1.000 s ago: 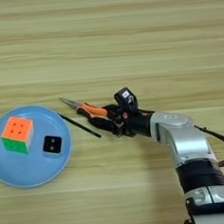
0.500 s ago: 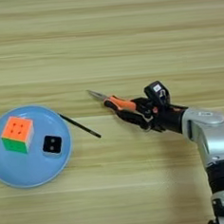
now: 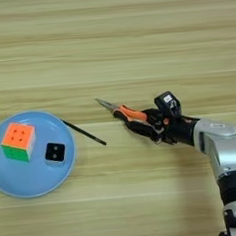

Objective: Move the objects on the table

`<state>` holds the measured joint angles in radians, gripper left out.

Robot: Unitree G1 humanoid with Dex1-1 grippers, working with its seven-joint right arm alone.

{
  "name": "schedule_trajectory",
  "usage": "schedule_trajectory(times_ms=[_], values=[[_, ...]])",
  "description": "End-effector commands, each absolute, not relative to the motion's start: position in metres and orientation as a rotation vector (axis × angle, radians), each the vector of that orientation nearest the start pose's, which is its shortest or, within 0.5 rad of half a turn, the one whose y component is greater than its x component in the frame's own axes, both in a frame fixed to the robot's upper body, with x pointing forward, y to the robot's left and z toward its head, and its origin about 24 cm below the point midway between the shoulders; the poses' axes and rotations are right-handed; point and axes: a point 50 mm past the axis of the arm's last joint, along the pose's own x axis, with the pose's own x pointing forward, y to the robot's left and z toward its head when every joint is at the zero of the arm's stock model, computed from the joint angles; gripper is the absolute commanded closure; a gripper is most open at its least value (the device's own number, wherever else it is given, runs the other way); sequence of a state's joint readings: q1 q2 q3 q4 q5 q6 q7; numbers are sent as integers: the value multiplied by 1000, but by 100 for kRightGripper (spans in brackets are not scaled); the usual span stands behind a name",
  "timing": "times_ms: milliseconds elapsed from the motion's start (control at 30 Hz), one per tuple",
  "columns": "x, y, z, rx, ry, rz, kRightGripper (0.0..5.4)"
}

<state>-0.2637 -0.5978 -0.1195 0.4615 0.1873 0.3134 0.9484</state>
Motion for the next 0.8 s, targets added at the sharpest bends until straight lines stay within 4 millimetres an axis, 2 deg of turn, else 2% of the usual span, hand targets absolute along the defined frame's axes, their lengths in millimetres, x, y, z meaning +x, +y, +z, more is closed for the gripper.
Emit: schedule_trajectory(times_ms=[33, 67, 133, 300, 433, 800], values=[[288, -287, 70, -175, 431, 599, 192], [288, -287, 69, -176, 436, 602, 192], [287, -287, 68, -176, 441, 603, 146], [287, -286, 67, -181, 446, 619, 80], [288, -282, 75, -189, 403, 627, 8], [299, -267, 127, -192, 54, 561, 4]])
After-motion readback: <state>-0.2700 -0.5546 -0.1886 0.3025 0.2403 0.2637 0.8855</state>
